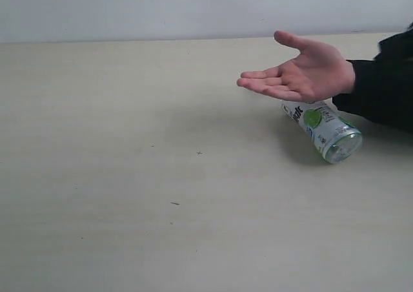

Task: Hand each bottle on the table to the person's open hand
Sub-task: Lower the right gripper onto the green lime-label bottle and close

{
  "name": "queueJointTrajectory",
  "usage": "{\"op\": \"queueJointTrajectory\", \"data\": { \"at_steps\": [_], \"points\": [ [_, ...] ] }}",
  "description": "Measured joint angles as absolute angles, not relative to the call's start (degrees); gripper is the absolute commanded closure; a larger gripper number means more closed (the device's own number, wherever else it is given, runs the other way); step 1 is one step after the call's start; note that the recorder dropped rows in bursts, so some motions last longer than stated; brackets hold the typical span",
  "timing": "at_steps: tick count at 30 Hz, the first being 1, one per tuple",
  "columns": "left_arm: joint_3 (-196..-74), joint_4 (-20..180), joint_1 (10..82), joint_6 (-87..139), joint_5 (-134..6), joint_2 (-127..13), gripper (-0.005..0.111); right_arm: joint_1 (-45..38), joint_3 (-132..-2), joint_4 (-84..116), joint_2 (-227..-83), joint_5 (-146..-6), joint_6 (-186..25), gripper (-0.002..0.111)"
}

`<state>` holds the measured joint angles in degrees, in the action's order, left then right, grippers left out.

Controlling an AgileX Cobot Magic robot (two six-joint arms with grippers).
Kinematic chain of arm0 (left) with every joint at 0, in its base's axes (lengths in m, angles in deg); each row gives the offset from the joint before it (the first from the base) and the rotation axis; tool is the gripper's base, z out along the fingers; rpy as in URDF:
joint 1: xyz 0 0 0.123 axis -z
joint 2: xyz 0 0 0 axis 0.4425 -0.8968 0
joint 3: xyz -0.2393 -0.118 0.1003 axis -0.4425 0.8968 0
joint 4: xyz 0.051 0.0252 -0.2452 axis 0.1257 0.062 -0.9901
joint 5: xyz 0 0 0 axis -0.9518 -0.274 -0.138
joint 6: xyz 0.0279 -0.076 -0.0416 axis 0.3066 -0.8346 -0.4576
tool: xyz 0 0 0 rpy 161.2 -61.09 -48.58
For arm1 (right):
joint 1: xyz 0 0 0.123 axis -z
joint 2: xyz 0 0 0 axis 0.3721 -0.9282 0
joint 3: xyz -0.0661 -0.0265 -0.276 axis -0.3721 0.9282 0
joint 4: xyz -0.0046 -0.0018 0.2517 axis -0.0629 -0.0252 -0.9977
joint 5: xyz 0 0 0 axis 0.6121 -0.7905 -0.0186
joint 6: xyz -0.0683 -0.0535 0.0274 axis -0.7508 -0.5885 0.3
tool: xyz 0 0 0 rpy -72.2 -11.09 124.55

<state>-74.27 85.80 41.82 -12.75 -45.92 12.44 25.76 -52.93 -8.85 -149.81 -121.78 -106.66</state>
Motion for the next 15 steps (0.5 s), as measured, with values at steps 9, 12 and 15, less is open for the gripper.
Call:
{"op": "queueJointTrajectory", "data": {
  "at_steps": [9,12,15],
  "points": [
    [-74.3,85.8,41.8,-12.7,-45.9,12.4,0.107,17.7,-54.9,0.4,-169.5,-119.4,-101.8,0.045],
    [-74.3,85.8,41.8,-12.7,-45.9,12.4,0.107,17.7,-54.9,2.0,-173.0,-117.8,-99.8,0.040],
    [-74.3,85.8,41.8,-12.7,-45.9,12.4,0.107,17.7,-54.9,6.6,-175.1,-116.7,-95.8,0.036]
  ]
}}
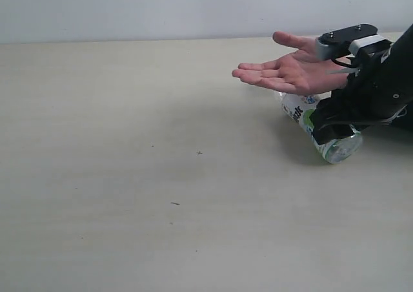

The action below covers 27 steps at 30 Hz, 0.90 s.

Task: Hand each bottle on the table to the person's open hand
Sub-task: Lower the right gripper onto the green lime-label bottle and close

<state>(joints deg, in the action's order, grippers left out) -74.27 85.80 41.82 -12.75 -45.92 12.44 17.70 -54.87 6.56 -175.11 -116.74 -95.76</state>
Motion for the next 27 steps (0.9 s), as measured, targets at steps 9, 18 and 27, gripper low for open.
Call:
{"op": "queueJointTrajectory", "data": {
  "at_steps": [9,18,27],
  "points": [
    [-74.3,85.8,41.8,-12.7,-45.9,12.4,0.107,17.7,-56.2,11.0,-178.3,-115.4,-90.7,0.036],
    [-74.3,85.8,41.8,-12.7,-45.9,12.4,0.107,17.7,-61.6,12.8,-183.8,-114.7,-87.2,0.036],
    [-74.3,85.8,41.8,-12.7,-45.9,12.4,0.107,17.7,-63.3,13.1,-188.6,-112.6,-86.8,0.036]
  ]
}}
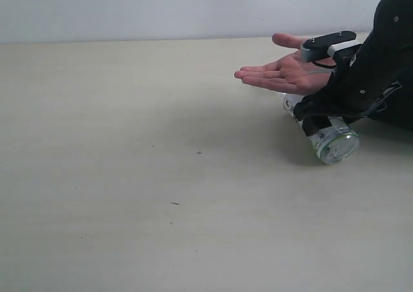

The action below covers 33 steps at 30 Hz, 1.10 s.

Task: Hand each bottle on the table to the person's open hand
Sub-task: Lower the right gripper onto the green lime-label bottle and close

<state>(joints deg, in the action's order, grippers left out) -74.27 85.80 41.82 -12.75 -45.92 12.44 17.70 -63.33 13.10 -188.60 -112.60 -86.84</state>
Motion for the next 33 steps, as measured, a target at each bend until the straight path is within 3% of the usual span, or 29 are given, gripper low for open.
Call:
{"op": "queueJointTrajectory", "data": {
  "at_steps": [16,19,27,33],
  "points": [
    [-74.3,85.8,41.8,-12.7,-45.9,12.4,0.107,17.7,-63.4,13.1,-193.3,-107.4,-86.4,0.038],
    [-74.3,85.8,41.8,-12.7,-45.9,12.4,0.107,17.7,-63.4,13.1,-193.3,-107.3,-86.3,0.051],
    [-74.3,85.8,41.8,-12.7,-45.9,12.4,0.107,17.7,-63.6,13.1,-193.3,-108.2,-86.3,0.108],
    [-74.3,85.8,41.8,-12.7,-45.9,12.4,0.107,17.7,-63.6,13.1,-193.3,-108.9,-86.3,0.108]
  ]
}}
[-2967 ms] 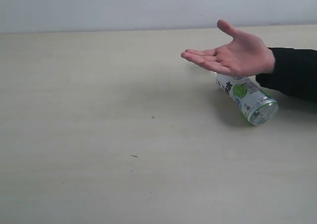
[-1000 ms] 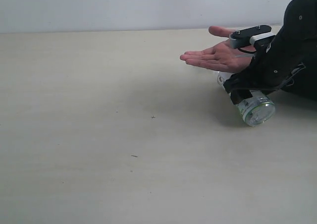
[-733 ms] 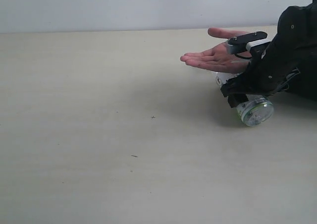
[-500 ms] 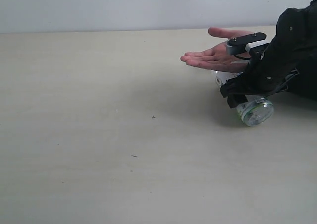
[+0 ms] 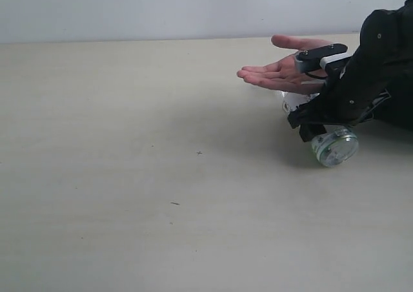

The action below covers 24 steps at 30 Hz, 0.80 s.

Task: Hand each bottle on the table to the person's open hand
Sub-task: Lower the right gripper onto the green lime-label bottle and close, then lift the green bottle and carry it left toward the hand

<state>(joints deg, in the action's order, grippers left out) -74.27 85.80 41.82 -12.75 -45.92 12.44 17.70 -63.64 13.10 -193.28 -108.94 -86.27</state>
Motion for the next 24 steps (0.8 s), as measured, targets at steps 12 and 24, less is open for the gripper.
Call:
{"op": "queueJointTrajectory", "data": {
  "at_steps": [12,24],
  "points": [
    [-74.3,85.8,41.8,-12.7,-45.9,12.4,0.107,17.7,-63.6,13.1,-184.2,-114.2,-86.3,0.108],
    [-74.3,85.8,41.8,-12.7,-45.9,12.4,0.107,17.7,-62.5,12.9,-177.5,-133.2,-87.6,0.108]
  ]
}}
